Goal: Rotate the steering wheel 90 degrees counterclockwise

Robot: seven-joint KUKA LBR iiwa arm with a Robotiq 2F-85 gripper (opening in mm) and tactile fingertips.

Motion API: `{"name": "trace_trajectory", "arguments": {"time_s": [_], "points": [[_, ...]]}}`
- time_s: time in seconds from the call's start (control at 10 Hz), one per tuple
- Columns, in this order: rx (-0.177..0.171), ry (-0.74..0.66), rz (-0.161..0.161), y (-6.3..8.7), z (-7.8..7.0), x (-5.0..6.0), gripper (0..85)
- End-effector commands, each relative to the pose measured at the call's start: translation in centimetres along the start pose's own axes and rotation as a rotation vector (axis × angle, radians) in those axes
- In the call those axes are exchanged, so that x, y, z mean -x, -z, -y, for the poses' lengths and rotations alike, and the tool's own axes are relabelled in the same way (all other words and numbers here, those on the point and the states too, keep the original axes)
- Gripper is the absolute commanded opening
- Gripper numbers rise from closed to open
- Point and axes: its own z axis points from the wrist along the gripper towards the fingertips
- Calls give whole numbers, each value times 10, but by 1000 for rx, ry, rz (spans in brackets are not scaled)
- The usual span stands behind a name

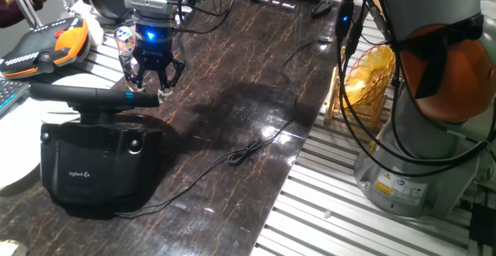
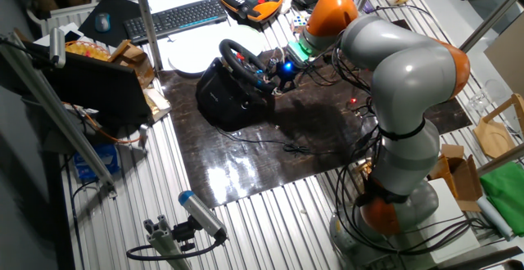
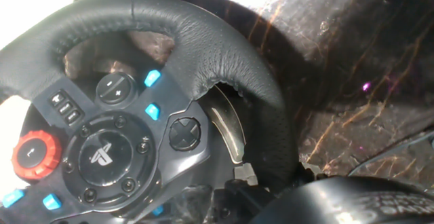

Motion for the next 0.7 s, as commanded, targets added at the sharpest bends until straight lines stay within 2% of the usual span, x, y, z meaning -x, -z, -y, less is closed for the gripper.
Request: {"name": "trace_trajectory", "arguments": {"time_s": [0.0, 0.5, 0.6], "points": [[-1, 16, 3, -1, -1, 1, 7], [-12, 53, 16, -4, -4, 6, 7], [-7, 47, 17, -4, -4, 7, 50]]}}
